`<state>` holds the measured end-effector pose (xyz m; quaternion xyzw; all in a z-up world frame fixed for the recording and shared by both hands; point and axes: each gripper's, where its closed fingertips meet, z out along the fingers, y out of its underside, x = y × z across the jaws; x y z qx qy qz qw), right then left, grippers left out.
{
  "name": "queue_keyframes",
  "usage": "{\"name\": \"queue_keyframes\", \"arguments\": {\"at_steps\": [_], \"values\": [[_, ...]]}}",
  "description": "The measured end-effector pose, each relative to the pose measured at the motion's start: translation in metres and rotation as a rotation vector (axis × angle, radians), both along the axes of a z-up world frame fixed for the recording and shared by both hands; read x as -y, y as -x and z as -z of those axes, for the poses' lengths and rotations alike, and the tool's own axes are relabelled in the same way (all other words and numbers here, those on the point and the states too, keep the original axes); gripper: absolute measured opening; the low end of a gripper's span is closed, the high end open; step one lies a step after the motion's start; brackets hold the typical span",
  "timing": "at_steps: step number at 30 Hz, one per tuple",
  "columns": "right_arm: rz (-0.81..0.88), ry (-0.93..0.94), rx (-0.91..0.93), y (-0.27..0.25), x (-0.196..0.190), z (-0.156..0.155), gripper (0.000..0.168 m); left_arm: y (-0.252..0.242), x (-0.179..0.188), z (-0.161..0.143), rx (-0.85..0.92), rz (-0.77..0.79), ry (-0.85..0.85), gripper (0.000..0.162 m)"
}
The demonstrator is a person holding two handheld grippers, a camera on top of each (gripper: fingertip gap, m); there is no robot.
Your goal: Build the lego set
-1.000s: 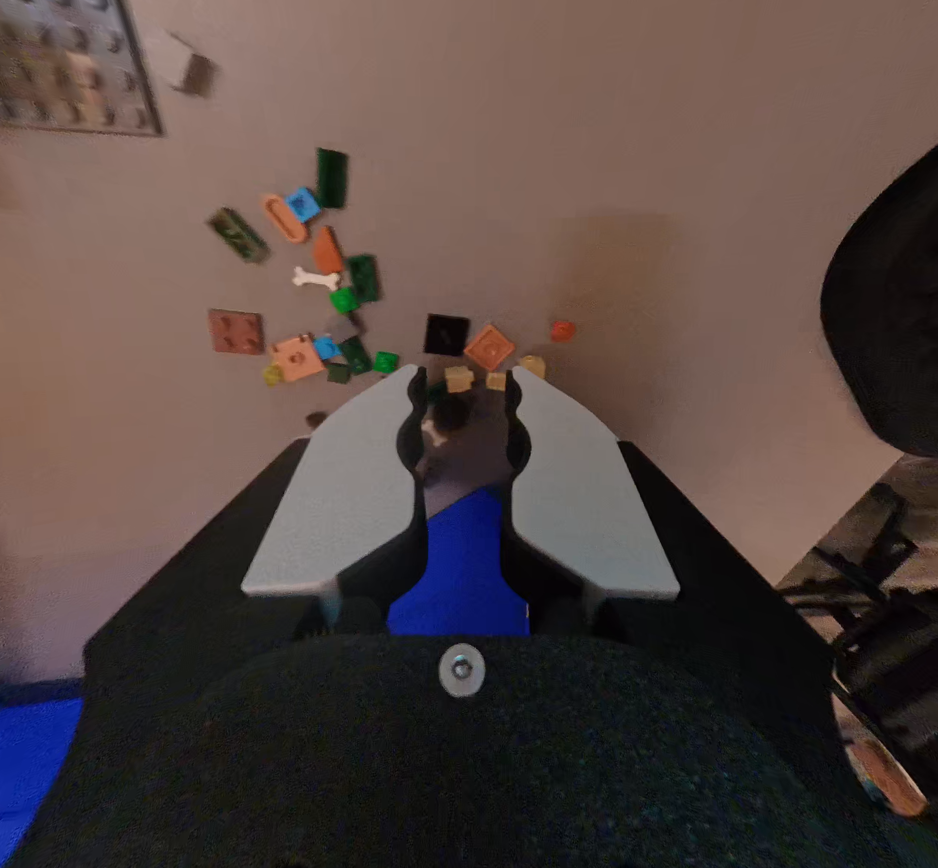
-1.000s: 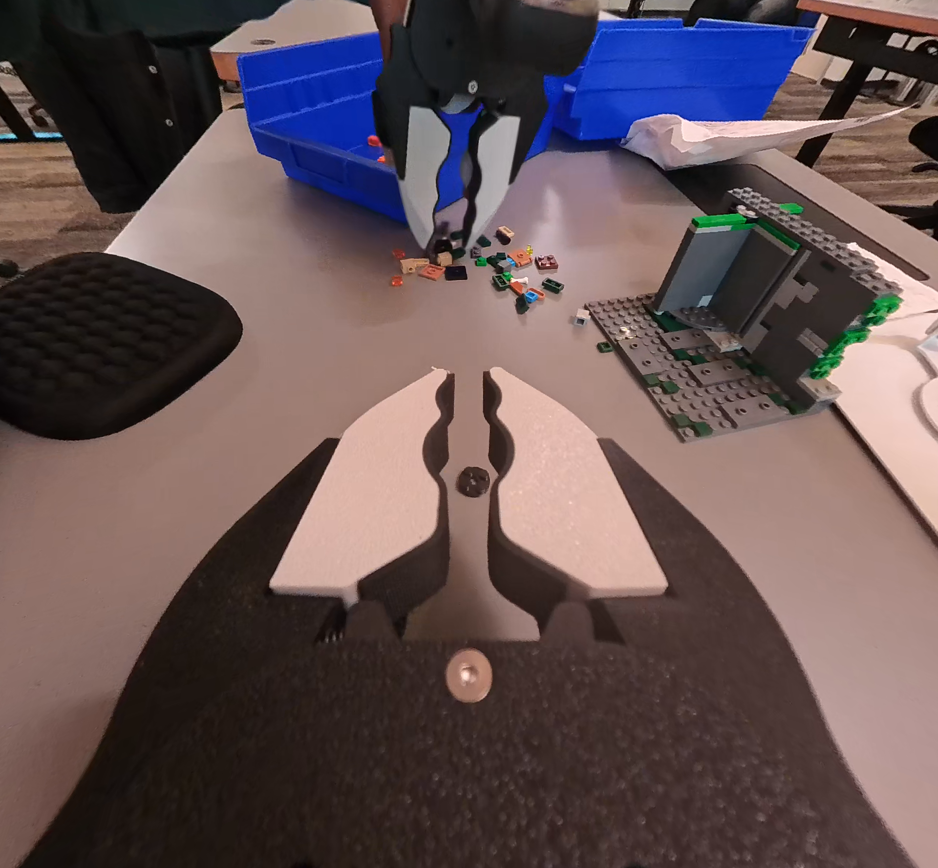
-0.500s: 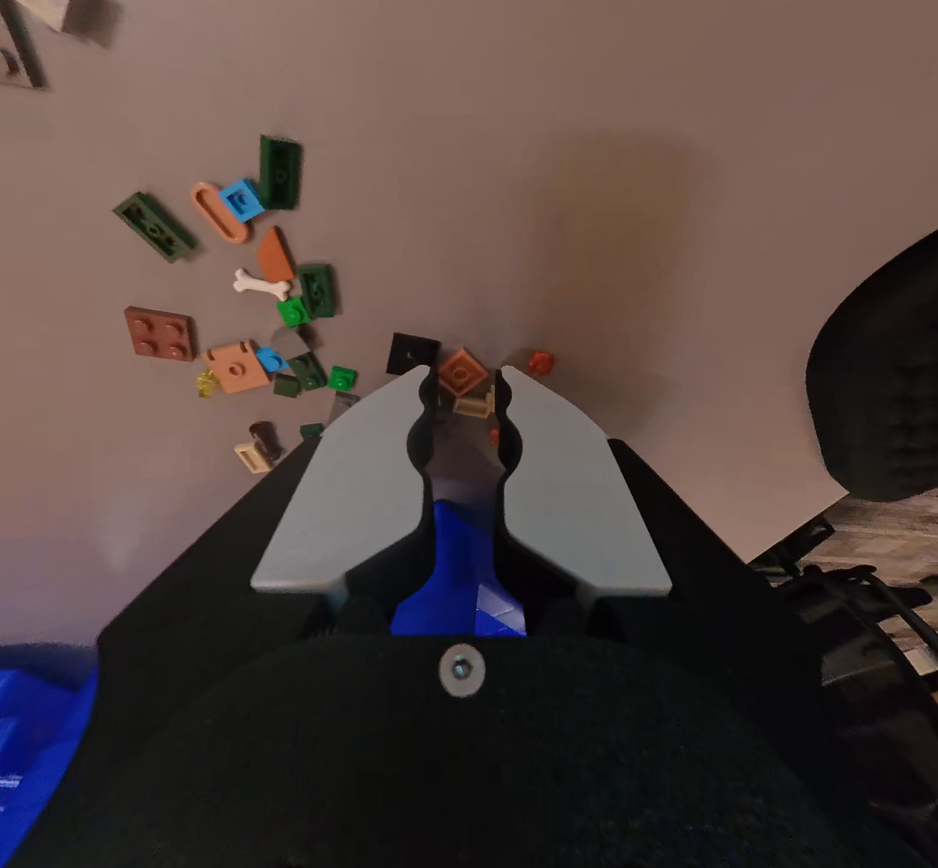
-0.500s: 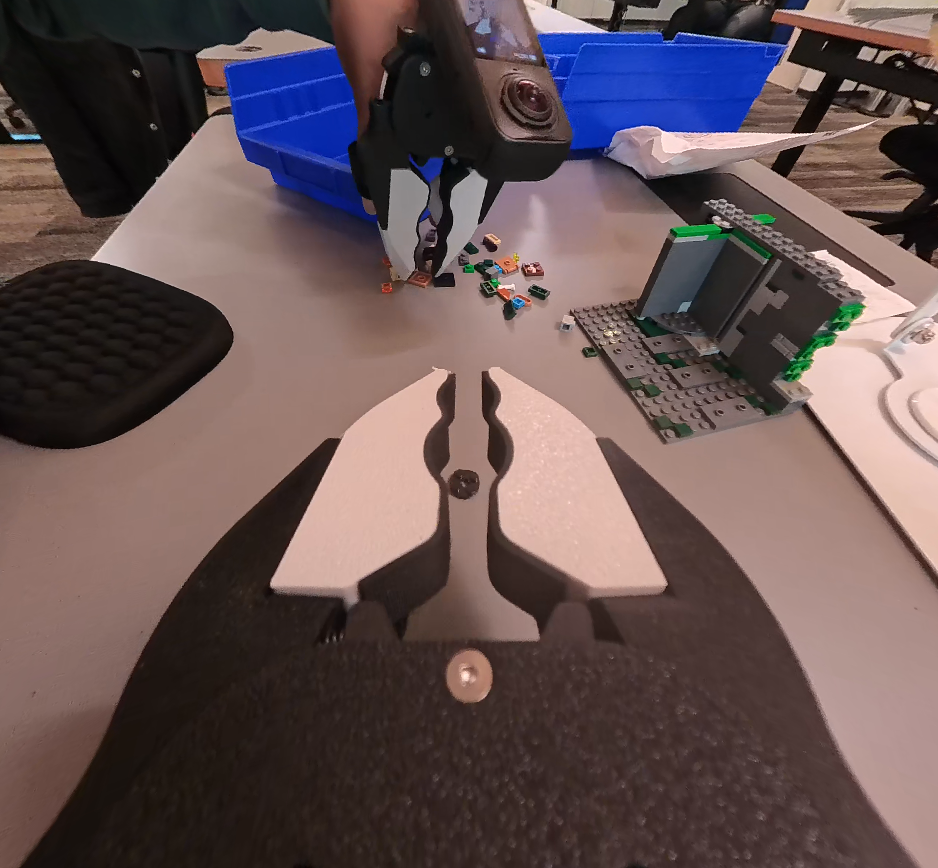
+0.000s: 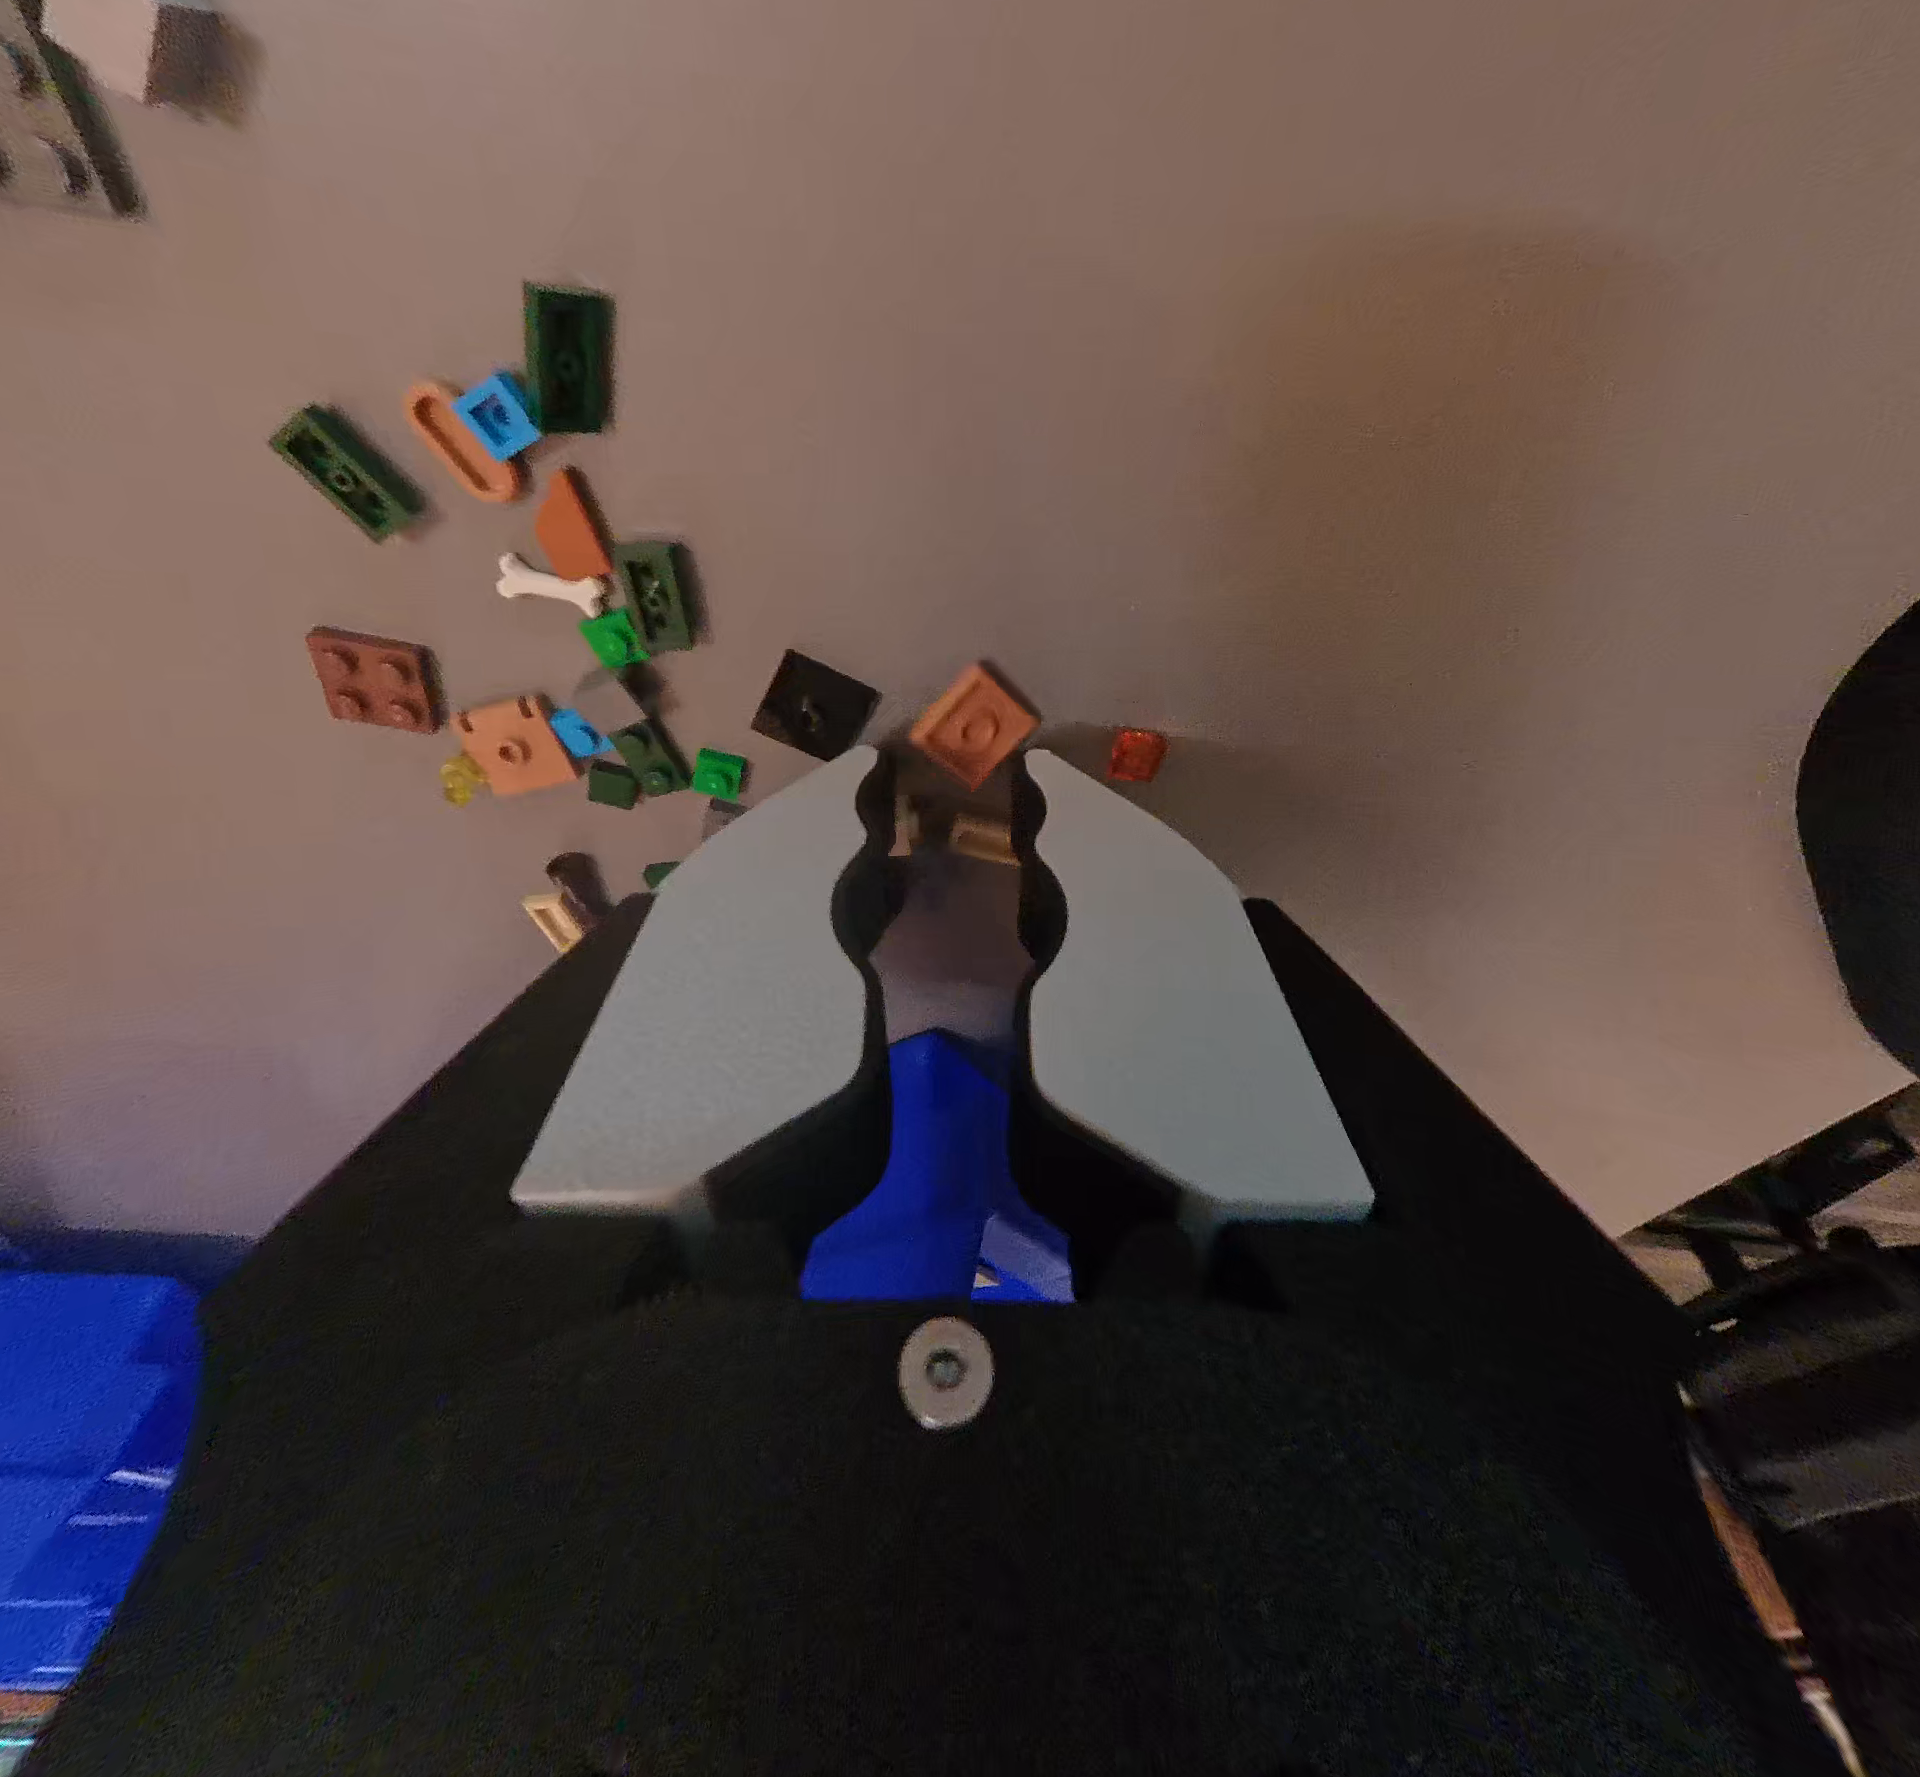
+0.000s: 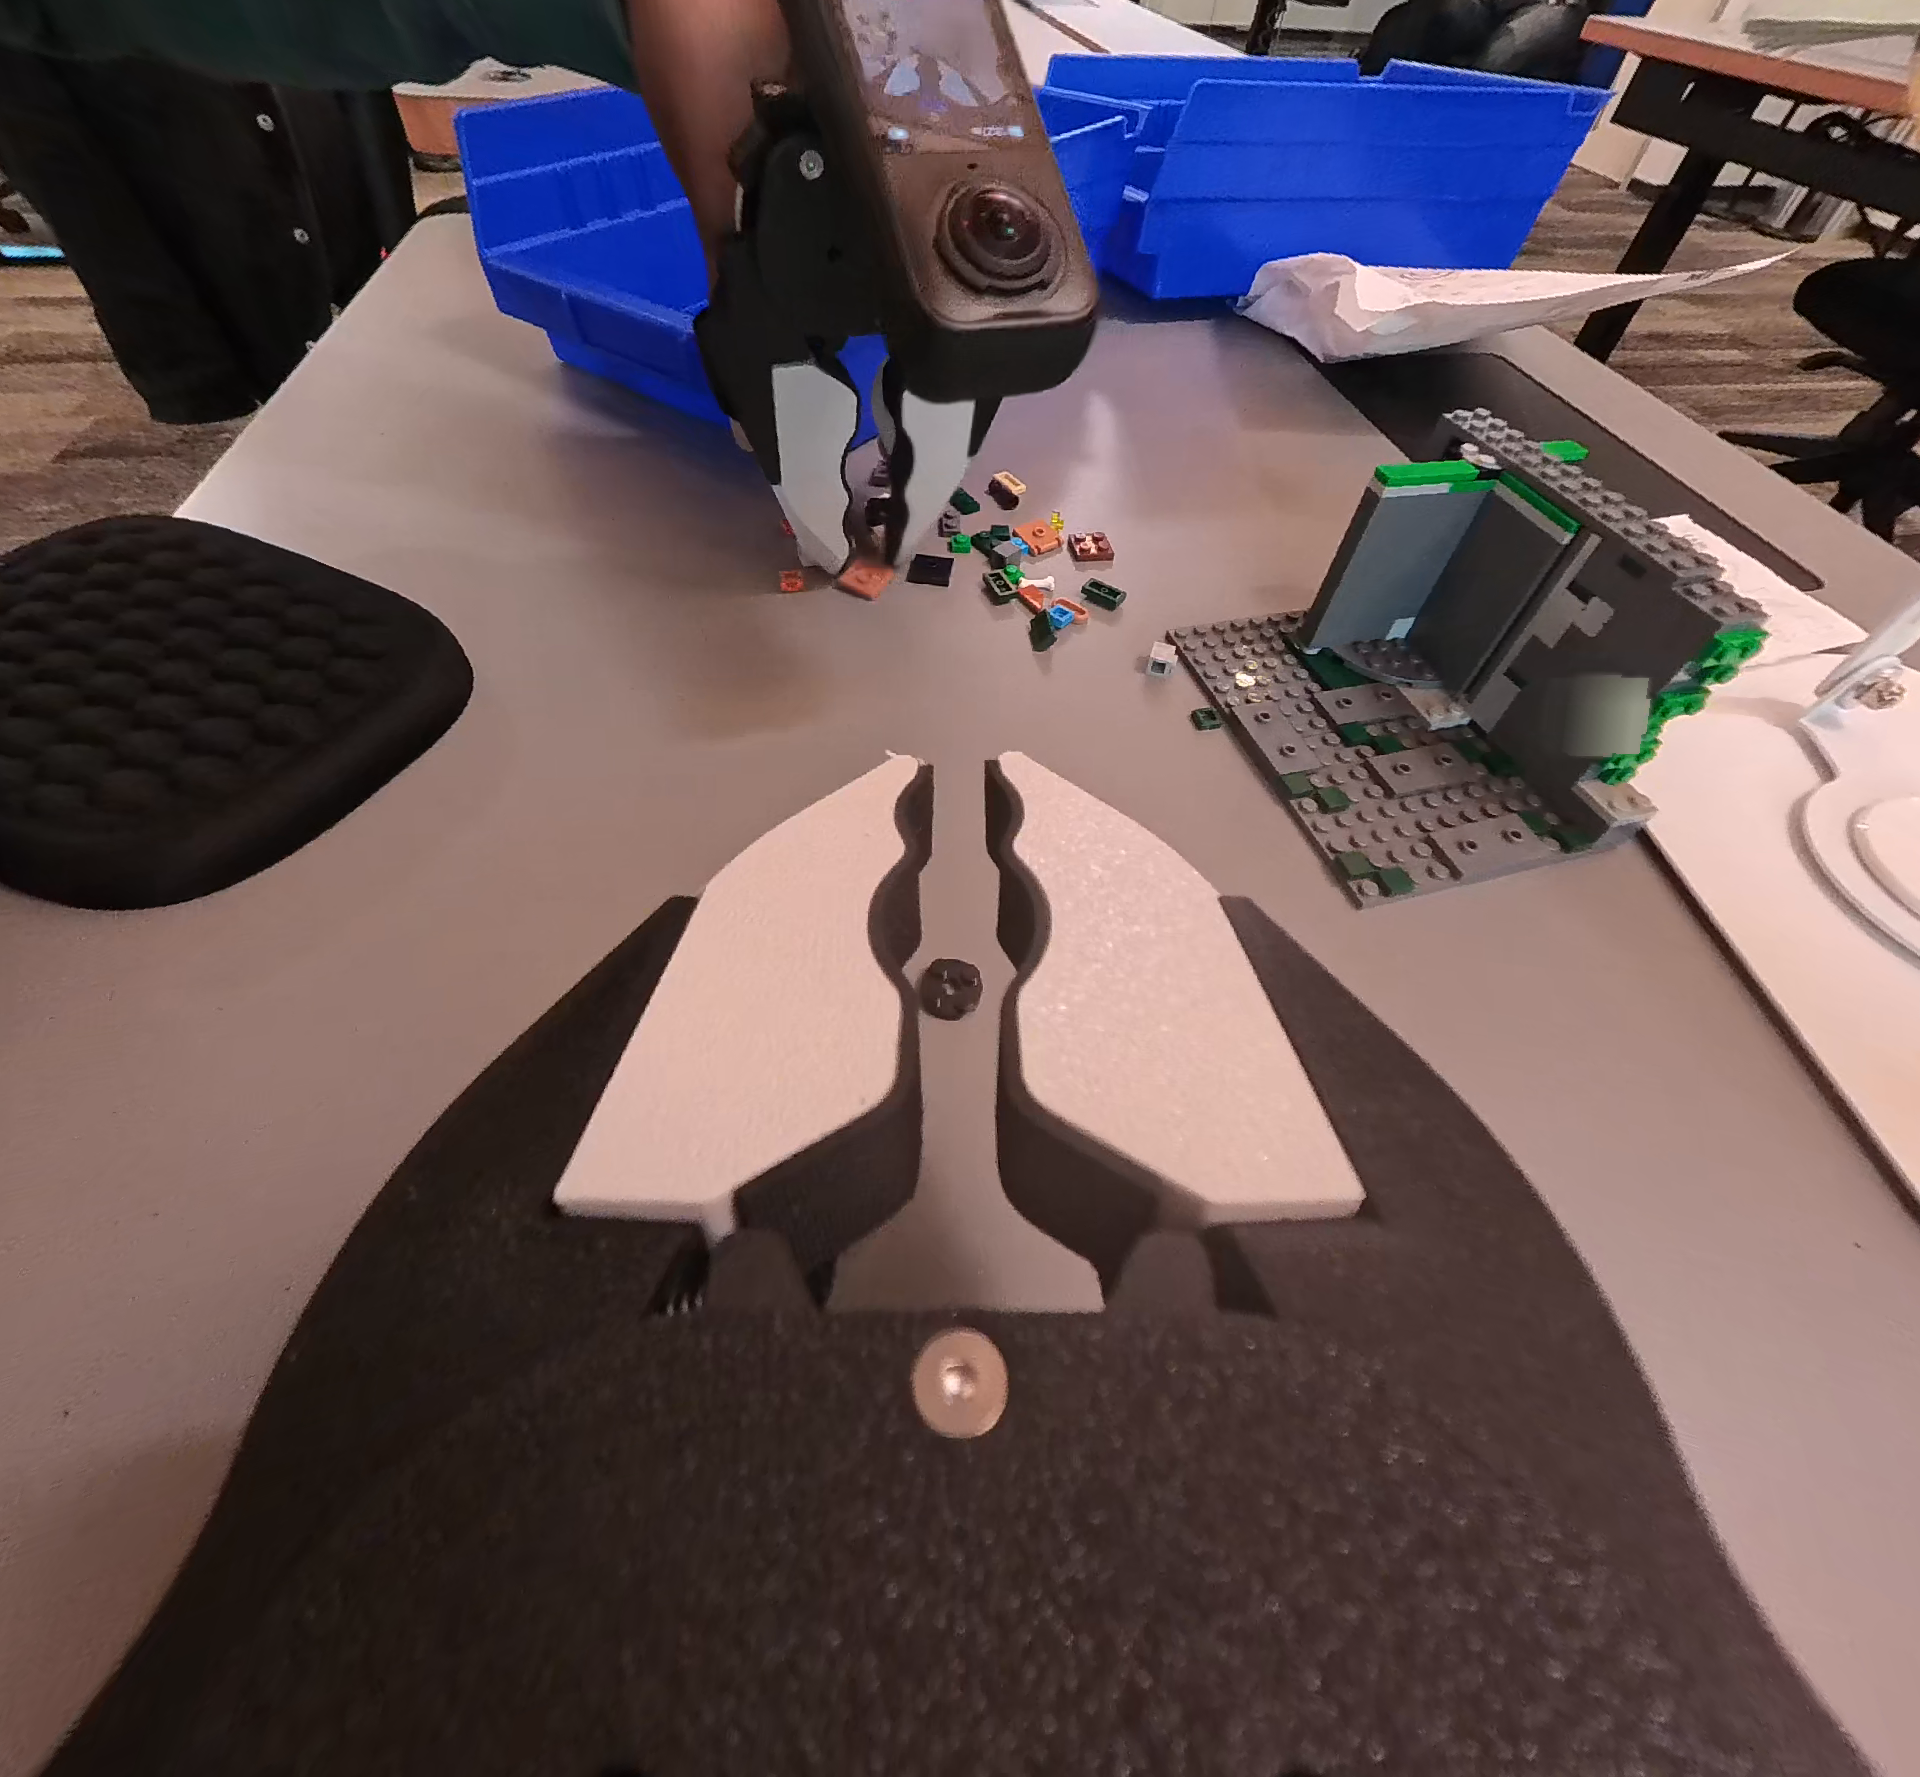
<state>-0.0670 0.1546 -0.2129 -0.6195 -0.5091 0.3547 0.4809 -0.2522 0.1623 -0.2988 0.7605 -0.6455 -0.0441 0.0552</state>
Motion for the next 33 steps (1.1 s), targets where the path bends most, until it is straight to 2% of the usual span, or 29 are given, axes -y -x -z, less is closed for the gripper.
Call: {"name": "queue_keyframes", "arguments": {"at_steps": [3,8,11,15,20,24,25,32,33], "values": [[0.004,-0.002,-0.004,-0.001,-0.001,-0.002,0.009,0.0,0.001,0.001,-0.001,0.044,-0.006,0.0],[0.003,0.001,-0.005,-0.001,-0.001,-0.001,0.009,-0.005,0.001,0.0,0.051,0.051,-0.031,0.0],[-0.001,0.001,-0.001,0.0,0.0,0.0,0.009,-0.013,0.006,-0.003,0.104,0.026,-0.006,0.017],[0.0,0.001,0.005,0.0,0.0,0.0,0.009,-0.023,0.003,-0.005,0.15,-0.003,-0.012,0.023],[0.001,0.002,0.003,-0.001,0.0,0.0,0.009,-0.029,0.001,0.0,0.171,-0.035,-0.011,0.021],[-0.002,0.003,0.004,-0.001,0.0,0.0,0.009,-0.033,-0.003,0.0,0.18,-0.044,-0.044,0.009],[-0.003,0.001,0.006,0.0,0.001,0.0,0.009,-0.035,-0.004,0.0,0.184,-0.033,-0.065,0.0],[-0.012,-0.008,0.018,0.002,0.003,0.002,0.009,-0.053,0.0,-0.011,0.278,-0.028,-0.087,0.001],[-0.012,-0.011,0.02,0.002,0.003,0.002,0.009,-0.057,0.002,-0.011,0.289,-0.035,-0.073,0.012]]}}
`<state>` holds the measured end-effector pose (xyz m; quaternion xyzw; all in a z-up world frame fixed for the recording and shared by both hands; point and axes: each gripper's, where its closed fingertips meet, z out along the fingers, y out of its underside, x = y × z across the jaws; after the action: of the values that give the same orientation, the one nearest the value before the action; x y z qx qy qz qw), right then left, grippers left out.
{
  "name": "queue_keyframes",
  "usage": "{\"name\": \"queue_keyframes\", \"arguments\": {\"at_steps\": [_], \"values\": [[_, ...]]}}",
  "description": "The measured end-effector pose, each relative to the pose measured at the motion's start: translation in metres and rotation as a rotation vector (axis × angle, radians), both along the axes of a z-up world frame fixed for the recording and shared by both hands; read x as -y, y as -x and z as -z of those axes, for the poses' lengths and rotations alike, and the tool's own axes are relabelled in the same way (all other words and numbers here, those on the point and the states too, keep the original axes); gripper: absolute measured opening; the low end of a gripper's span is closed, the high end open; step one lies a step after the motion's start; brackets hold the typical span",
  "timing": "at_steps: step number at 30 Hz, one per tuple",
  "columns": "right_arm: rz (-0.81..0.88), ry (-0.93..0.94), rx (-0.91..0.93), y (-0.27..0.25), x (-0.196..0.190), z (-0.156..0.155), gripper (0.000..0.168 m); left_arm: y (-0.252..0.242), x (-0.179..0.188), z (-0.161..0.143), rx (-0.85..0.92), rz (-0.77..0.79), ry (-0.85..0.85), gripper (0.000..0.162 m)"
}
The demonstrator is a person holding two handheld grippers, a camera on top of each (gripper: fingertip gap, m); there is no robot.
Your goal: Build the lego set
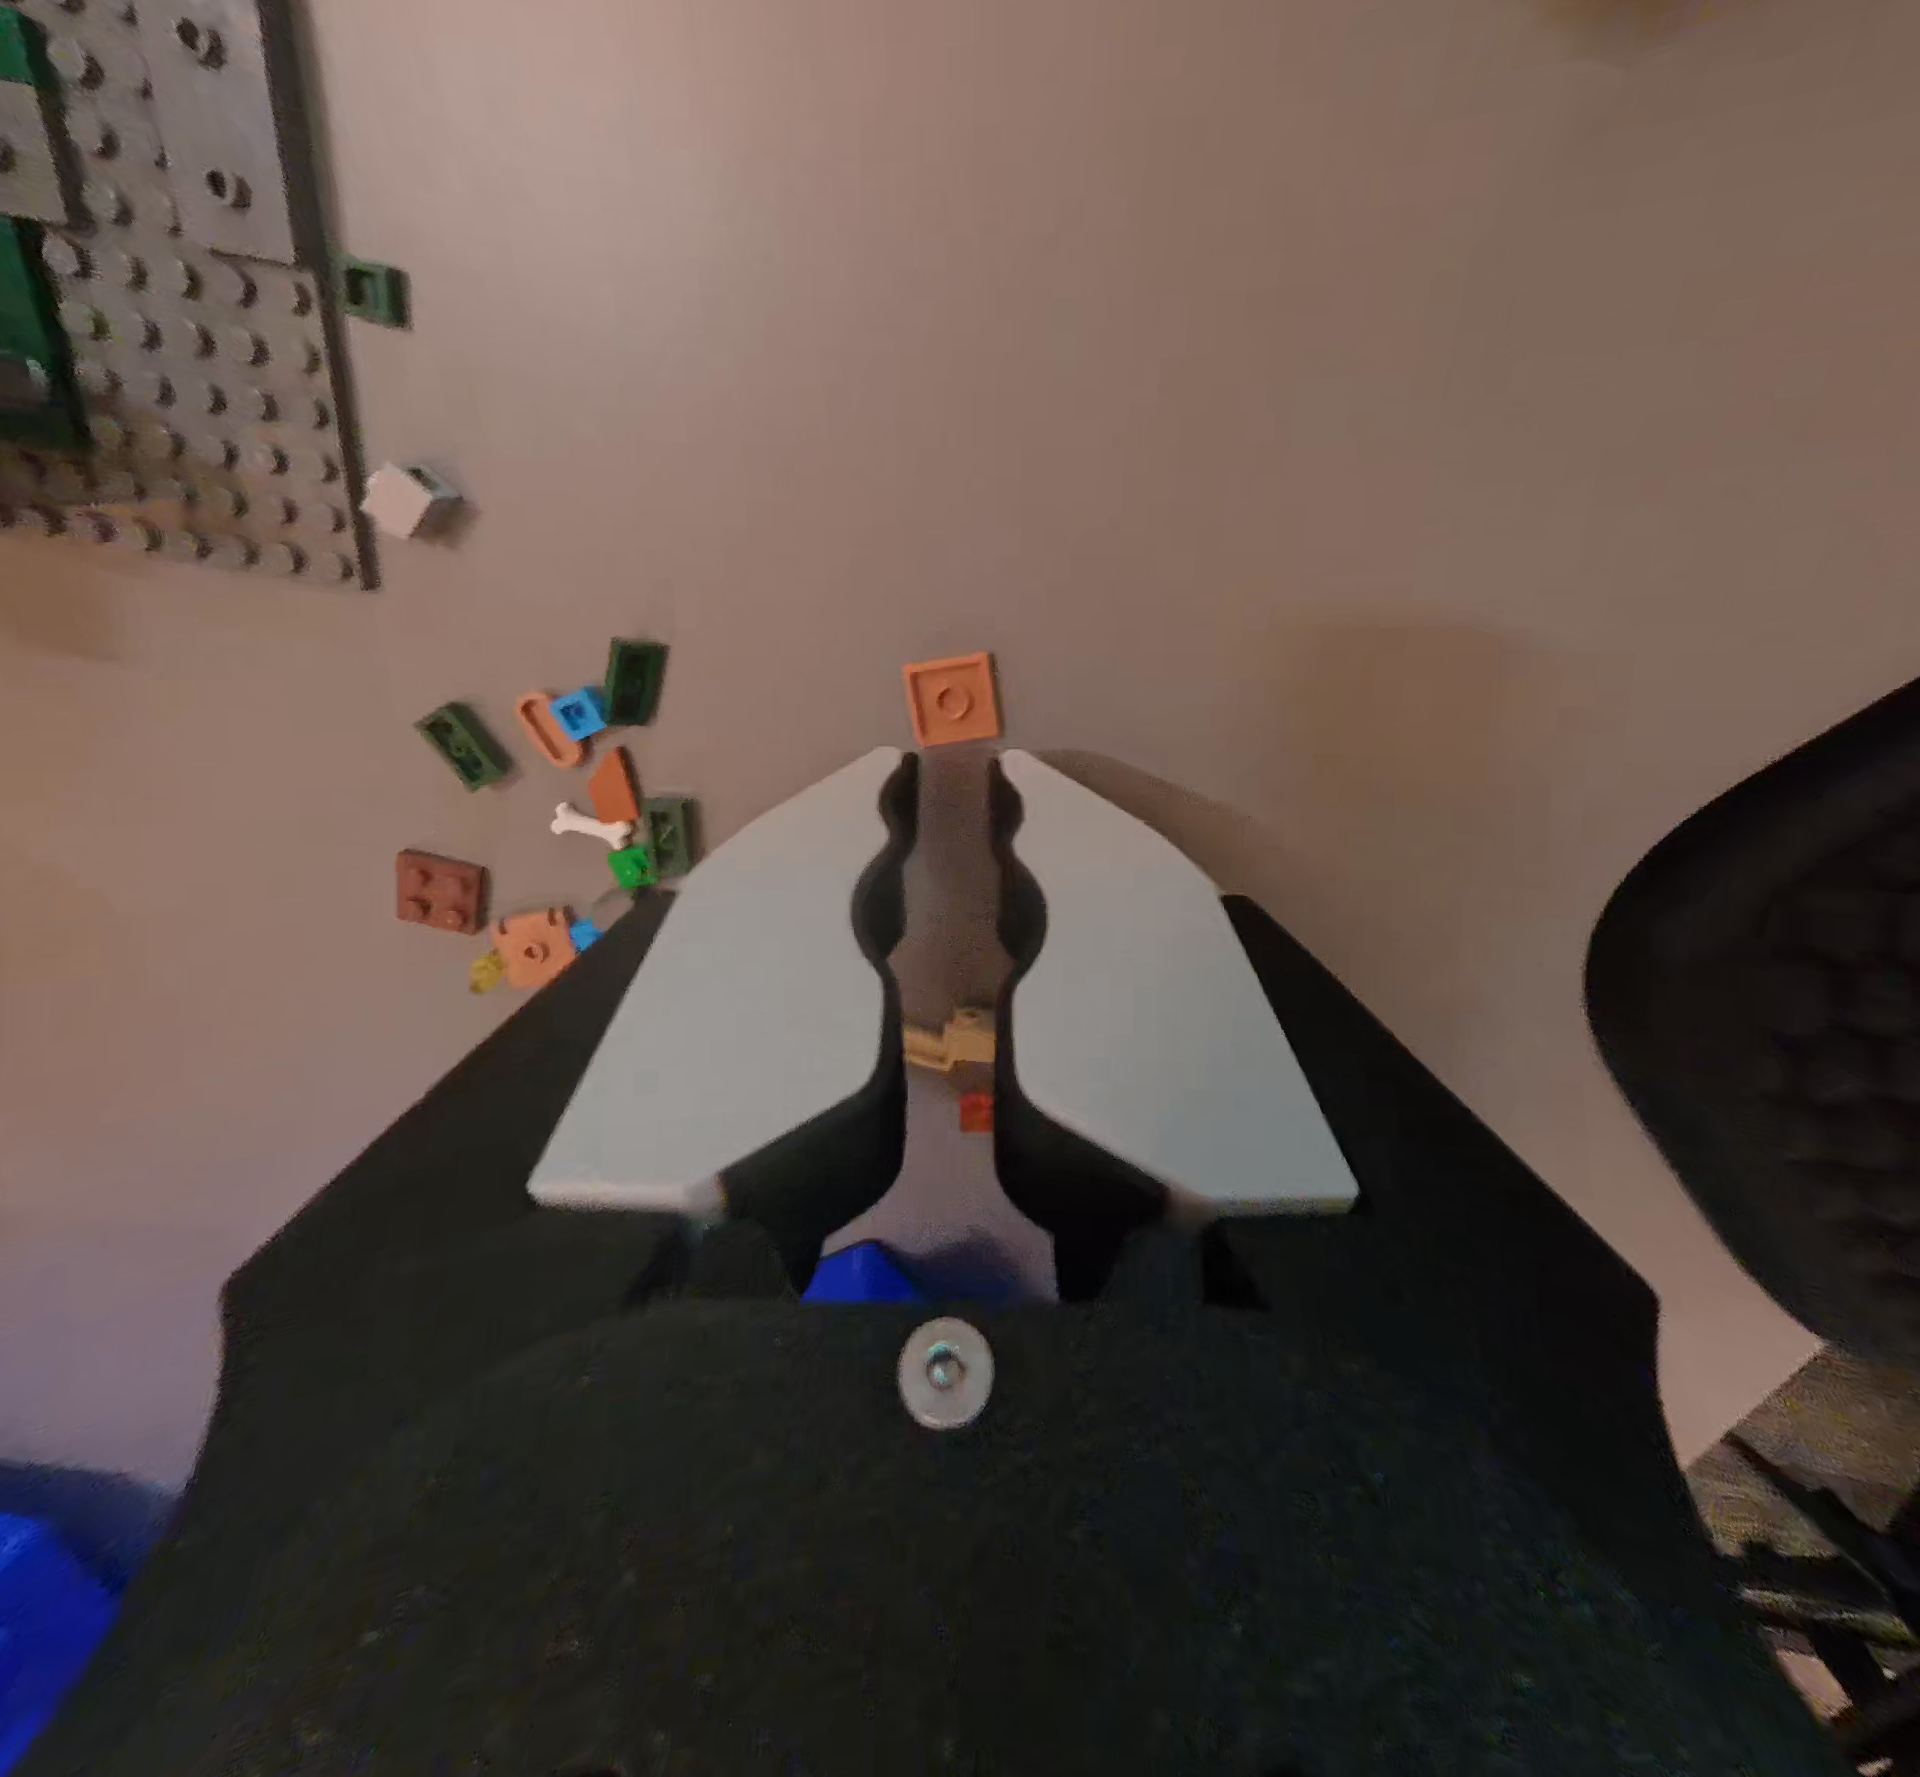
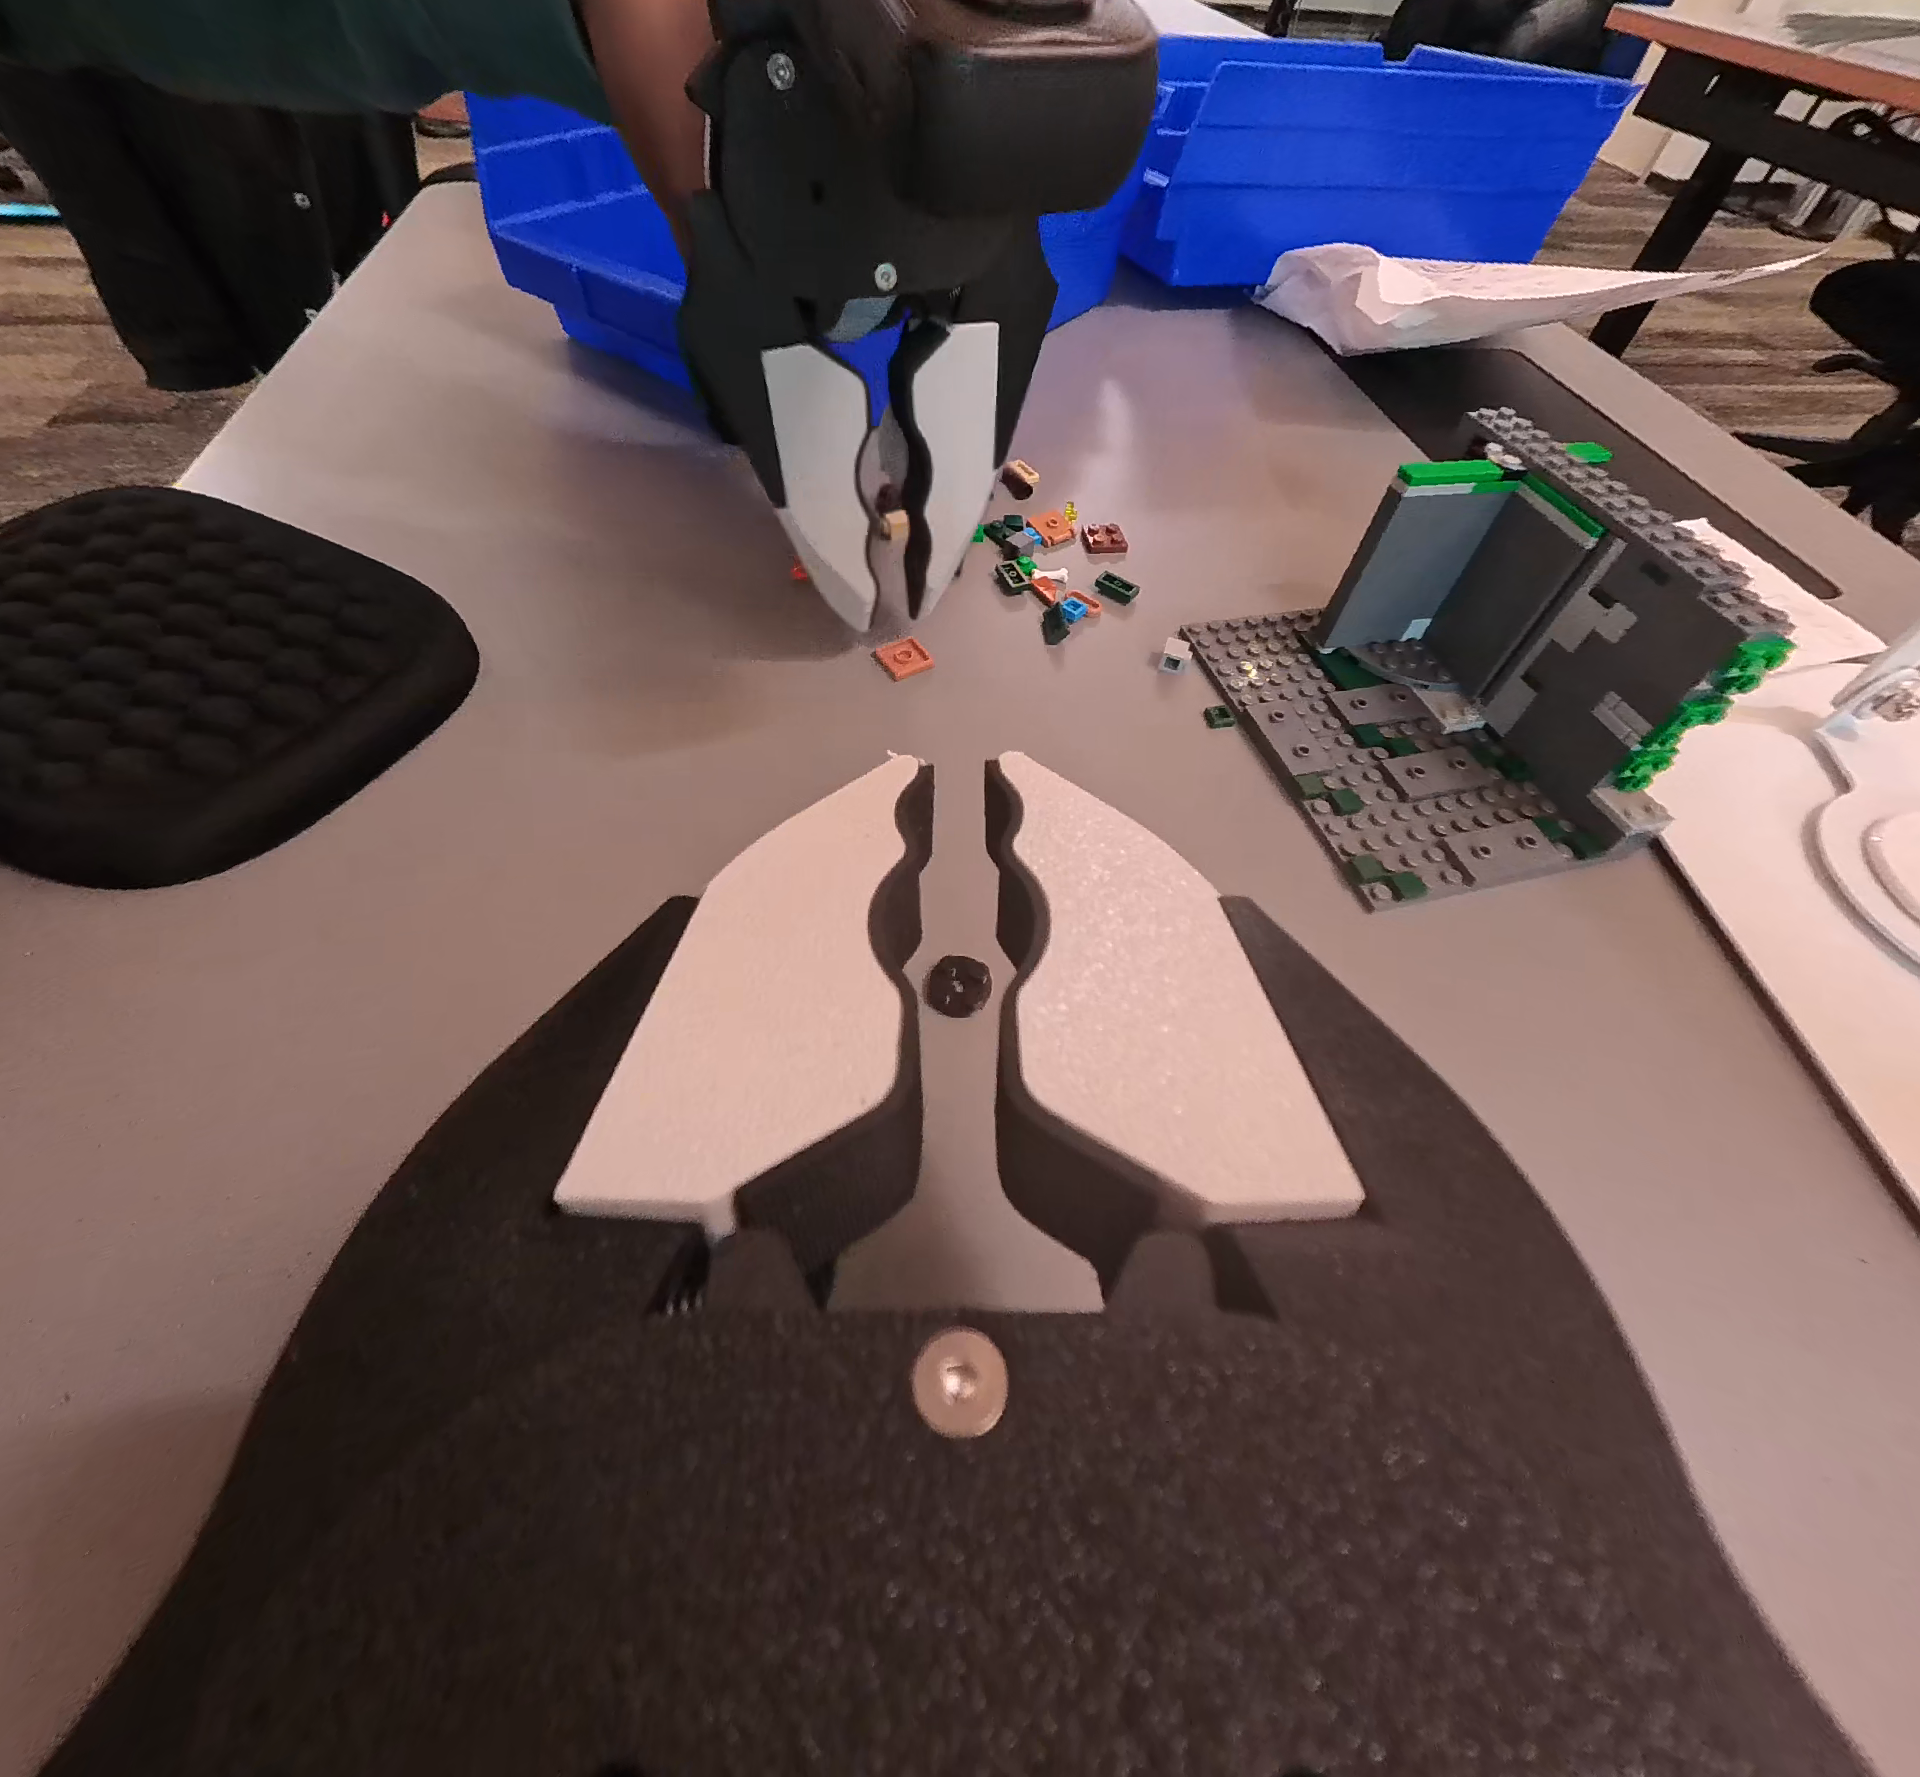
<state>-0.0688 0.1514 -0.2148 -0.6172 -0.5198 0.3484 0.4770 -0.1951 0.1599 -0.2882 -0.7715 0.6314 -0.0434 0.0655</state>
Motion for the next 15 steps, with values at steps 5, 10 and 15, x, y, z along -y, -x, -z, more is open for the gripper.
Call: {"name": "queue_keyframes", "arguments": {"at_steps": [5,10,15], "values": [[-0.001,-0.009,0.002,0.0,0.001,-0.001,0.009,-0.007,0.0,0.008,-0.001,-0.018,0.003,0.022],[-0.002,-0.009,0.002,0.0,0.001,-0.002,0.009,-0.009,-0.003,0.01,-0.007,-0.024,-0.005,0.016],[-0.012,-0.017,0.004,0.001,0.003,-0.002,0.009,-0.019,0.002,0.007,0.041,-0.01,-0.004,0.015]]}}
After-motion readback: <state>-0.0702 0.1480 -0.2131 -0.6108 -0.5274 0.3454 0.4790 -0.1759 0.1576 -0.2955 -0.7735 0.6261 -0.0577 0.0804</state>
